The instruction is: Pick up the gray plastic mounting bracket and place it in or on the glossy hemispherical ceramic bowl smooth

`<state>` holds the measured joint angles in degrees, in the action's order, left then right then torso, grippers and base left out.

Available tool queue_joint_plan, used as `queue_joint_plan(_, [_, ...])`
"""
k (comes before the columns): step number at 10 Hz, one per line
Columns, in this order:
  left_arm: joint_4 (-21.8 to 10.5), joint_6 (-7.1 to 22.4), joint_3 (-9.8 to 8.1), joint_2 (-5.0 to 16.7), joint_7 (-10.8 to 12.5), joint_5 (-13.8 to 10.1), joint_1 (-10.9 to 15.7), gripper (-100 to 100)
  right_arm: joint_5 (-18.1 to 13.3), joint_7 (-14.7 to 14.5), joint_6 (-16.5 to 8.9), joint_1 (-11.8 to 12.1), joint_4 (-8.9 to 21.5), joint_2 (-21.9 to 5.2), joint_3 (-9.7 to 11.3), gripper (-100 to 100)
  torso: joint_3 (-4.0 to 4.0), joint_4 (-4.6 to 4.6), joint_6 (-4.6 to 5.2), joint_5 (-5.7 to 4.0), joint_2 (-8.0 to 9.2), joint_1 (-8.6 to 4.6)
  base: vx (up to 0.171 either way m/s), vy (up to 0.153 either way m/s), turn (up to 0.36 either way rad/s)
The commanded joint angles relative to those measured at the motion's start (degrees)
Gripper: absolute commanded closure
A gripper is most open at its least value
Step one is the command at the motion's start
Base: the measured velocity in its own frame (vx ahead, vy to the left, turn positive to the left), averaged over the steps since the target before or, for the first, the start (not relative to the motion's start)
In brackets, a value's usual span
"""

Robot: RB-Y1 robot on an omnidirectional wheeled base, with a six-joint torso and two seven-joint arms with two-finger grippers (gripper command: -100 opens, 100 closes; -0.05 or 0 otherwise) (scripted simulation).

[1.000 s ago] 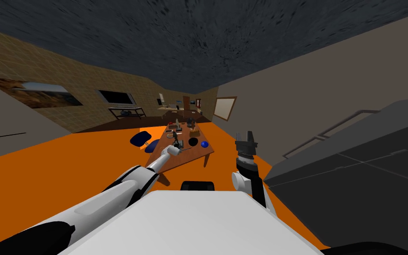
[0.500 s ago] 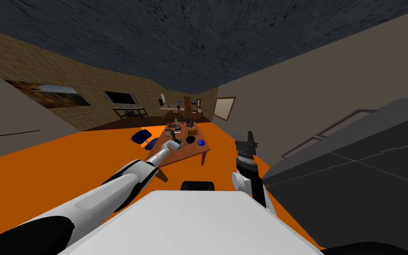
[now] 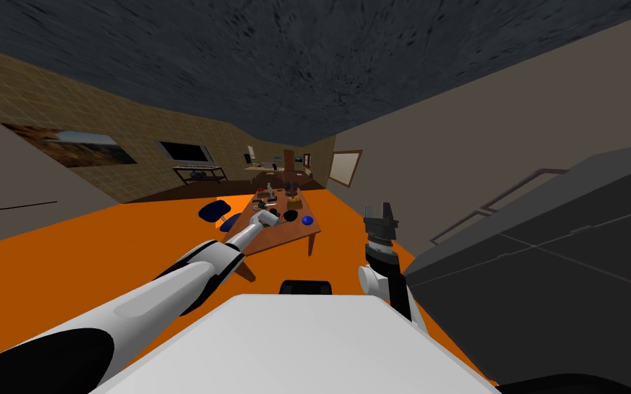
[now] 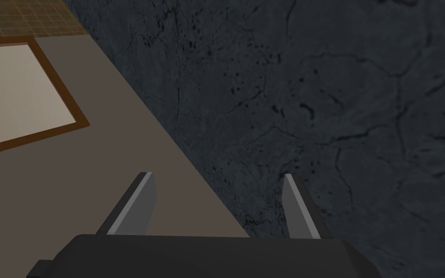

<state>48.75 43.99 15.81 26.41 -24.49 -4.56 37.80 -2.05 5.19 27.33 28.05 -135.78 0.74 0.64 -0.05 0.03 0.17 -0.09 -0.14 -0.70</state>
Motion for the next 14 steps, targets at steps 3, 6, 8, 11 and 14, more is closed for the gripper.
queue_joint_plan(3, [0.9, 4.1, -1.24, 1.4, -1.2, -2.1, 2.0, 100, 0.0, 0.0, 0.0, 0.0, 0.0, 0.0, 0.0, 0, -0.02, -0.03, -0.04, 0.04, 0.0, 0.14, 0.034, -0.094, -0.061])
queue_joint_plan(6, [0.4, 7.7, -4.26, 1.2, -1.7, -3.7, 2.4, 100, 0.0, 0.0, 0.0, 0.0, 0.0, 0.0, 0.0, 0, -0.26, -0.13, -0.08, 0.12, -0.42, 0.51, 0.142, -0.015, -0.106])
queue_joint_plan(8, [0.2, 9.2, -5.73, 1.0, -2.0, -4.4, 2.5, 100, 0.0, 0.0, 0.0, 0.0, 0.0, 0.0, 0.0, 0, -0.42, -0.21, -0.08, 0.15, -0.67, 0.53, 0.153, -0.005, -0.097])
queue_joint_plan(11, [-0.3, 12.5, -8.88, 0.6, -2.6, -5.9, 2.5, 100, 0.0, 0.0, 0.0, 0.0, 0.0, 0.0, 0.0, 0, -0.39, -0.2, -0.15, 0.17, -0.62, 0.68, 0.151, 0.02, -0.102])
queue_joint_plan(14, [0.1, 13.0, -9.27, 0.5, -2.6, -6.0, 2.4, -100, 0.0, 0.0, 0.0, 0.0, 0.0, 0.0, 0.0, 0, -0.24, -0.17, -0.21, 0.16, -0.31, 0.58, 0.072, 0.002, -0.038])
